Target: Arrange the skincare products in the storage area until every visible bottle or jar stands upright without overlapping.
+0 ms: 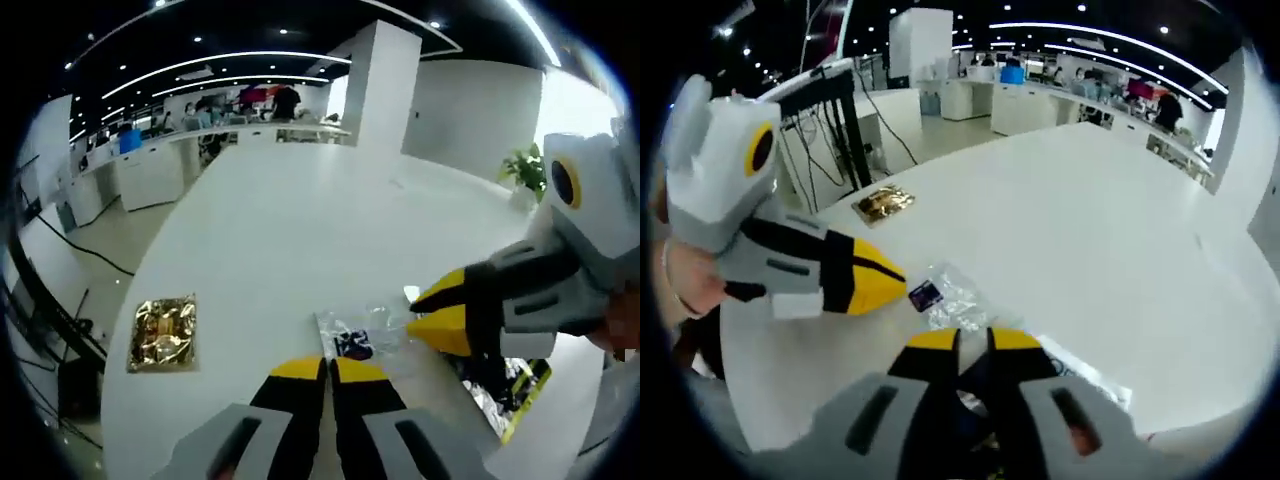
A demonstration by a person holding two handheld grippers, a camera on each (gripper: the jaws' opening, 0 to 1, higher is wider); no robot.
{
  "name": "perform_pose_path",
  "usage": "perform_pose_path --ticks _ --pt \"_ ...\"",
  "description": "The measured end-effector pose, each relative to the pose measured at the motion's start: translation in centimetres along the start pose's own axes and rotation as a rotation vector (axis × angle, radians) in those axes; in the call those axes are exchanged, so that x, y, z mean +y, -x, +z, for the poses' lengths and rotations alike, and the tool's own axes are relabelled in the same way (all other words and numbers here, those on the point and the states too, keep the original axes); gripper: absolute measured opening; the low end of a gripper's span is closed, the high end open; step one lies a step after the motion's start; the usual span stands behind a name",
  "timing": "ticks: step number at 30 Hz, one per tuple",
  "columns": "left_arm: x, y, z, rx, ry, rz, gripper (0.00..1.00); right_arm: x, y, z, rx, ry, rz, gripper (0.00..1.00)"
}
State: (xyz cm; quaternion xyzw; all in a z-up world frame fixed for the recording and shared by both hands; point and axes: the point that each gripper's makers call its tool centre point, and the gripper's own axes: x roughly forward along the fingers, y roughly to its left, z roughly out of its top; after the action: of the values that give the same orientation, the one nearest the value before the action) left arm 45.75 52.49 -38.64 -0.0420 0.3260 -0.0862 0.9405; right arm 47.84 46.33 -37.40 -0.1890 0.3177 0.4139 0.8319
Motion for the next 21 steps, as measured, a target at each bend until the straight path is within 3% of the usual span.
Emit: perform_pose_path --ticks 1,3,5,8,9,10,12,16,20,21 --pt "0.1 0.0 0.0 -0.006 0.003 0.014 0.03 0.1 0.2 0.3 -0.012 0.007 -0.006 0.11" --pt "0.2 0.1 -0.1 -0.01 0.017 0.04 0.03 2.0 0.3 1.2 -0.068 0.032 0.072 0.09" --pt "0.2 0.2 -0.1 -0.015 0.032 0.056 0.03 3.8 0.1 0.4 -0.023 0.04 0.133 0.09" --pt "-0.1 0.2 -0.1 -0.028 0.04 0.053 0.04 4.3 -0.7 -1.5 0.068 0.13 0.108 0.08" --pt "-0.1 0.1 0.0 -0.033 0.042 0.056 0.04 4.0 -1.0 0.0 -0.038 0.12 0.066 0.06" --pt "-0.1 0.2 0.0 -0.032 0.026 0.052 0.04 4.1 -0.7 -1.2 0.032 0.147 0.077 0.06" --pt "-0.1 0.6 0.1 -0.038 0.027 0.044 0.06 4.0 -0.7 -1.0 0.027 0.145 0.081 0.05" --pt "2.9 2.5 2.5 -0.195 0.078 0.121 0.15 3.9 -0.7 -1.0 0.027 0.127 0.085 0.05" --pt "5.3 3.4 2.9 -0.213 0.126 0.175 0.22 3.8 -0.1 -0.9 0.036 0.103 0.067 0.06" --pt "9.4 3.9 2.8 -0.197 0.126 0.272 0.22 3.5 0.6 0.2 -0.028 0.03 0.035 0.06"
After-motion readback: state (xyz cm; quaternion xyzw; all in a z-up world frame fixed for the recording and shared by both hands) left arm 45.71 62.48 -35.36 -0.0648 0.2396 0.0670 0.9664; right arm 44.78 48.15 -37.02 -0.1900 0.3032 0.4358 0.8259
